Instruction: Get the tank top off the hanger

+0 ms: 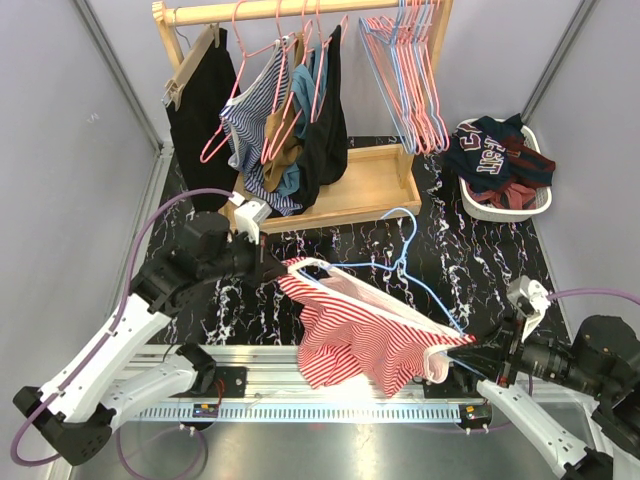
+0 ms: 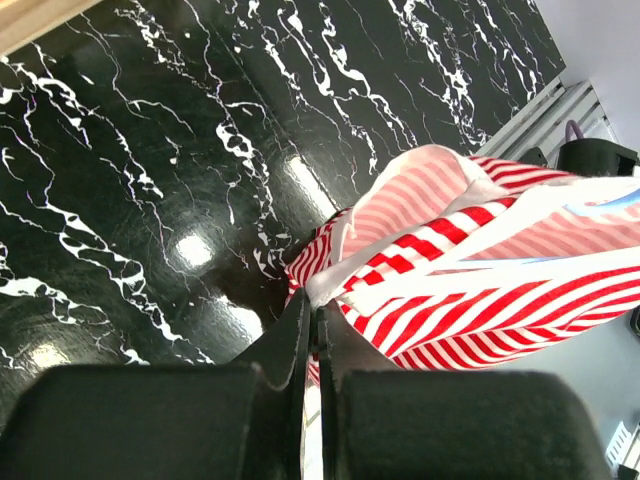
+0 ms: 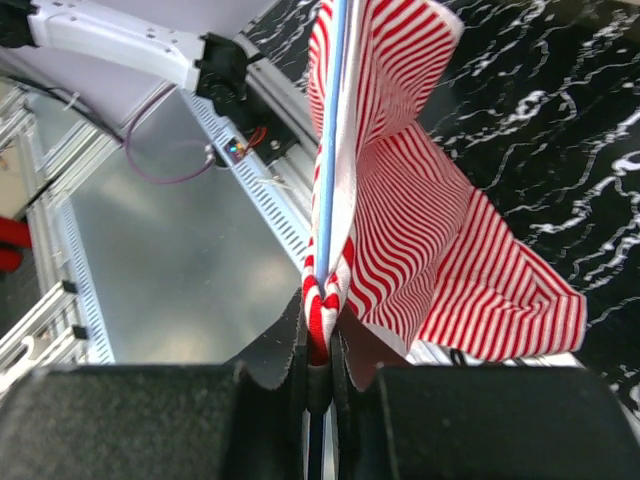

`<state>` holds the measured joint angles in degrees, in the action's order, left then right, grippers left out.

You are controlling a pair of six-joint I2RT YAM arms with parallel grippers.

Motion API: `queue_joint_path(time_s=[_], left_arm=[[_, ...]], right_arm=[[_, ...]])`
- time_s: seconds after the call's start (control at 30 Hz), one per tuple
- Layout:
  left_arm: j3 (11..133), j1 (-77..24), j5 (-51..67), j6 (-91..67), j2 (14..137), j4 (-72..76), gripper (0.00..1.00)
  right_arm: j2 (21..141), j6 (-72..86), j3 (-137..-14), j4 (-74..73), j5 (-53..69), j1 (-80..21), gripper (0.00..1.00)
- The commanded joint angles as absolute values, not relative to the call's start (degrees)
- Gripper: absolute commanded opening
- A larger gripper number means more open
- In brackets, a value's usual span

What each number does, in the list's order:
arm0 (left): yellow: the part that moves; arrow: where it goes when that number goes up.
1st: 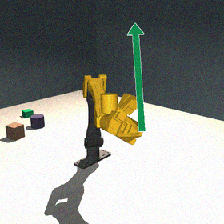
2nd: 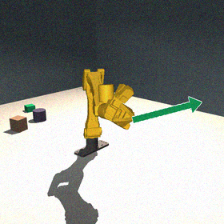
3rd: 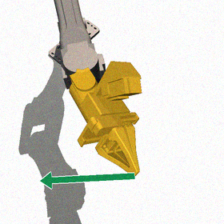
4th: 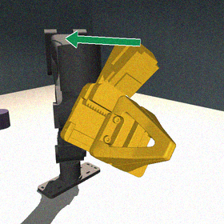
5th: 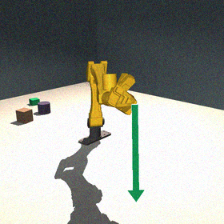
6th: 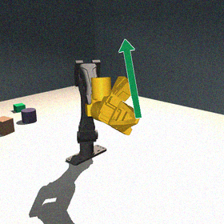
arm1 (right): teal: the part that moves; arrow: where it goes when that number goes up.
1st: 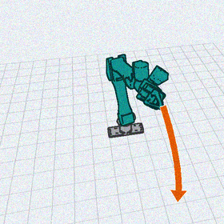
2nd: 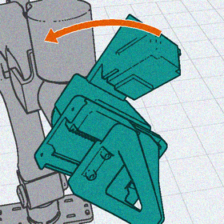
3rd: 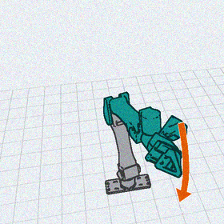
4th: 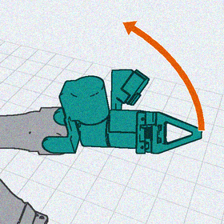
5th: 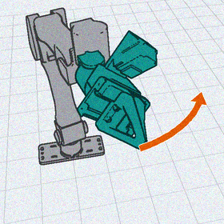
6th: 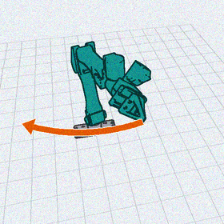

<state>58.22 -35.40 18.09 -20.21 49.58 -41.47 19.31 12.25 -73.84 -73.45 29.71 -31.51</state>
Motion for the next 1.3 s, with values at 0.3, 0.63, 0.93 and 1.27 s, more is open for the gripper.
queue_joint_path(time_s=[0.3, 0.63, 0.93, 1.27], left_arm=[[62.57, -33.4, 7.12, -19.34, 48.42, -41.57, 0.0], [60.03, -32.7, 11.51, -17.31, 52.82, -42.28, 0.0], [59.5, -32.26, 13.1, -16.44, 53.79, -42.36, 0.0], [58.45, -32.17, 16.17, -17.14, 54.41, -40.43, 0.0]], right_arm=[[23.82, 9.93, -73.12, -71.28, 50.62, -31.99, 0.0], [18.82, 10.9, -79.71, -69.08, 35.87, -32.25, 0.0], [18.62, 13.88, -78.75, -65.21, 41.65, -35.51, 0.0], [17.76, 14.59, -80.24, -61.18, 43.96, -36.38, 0.0]])
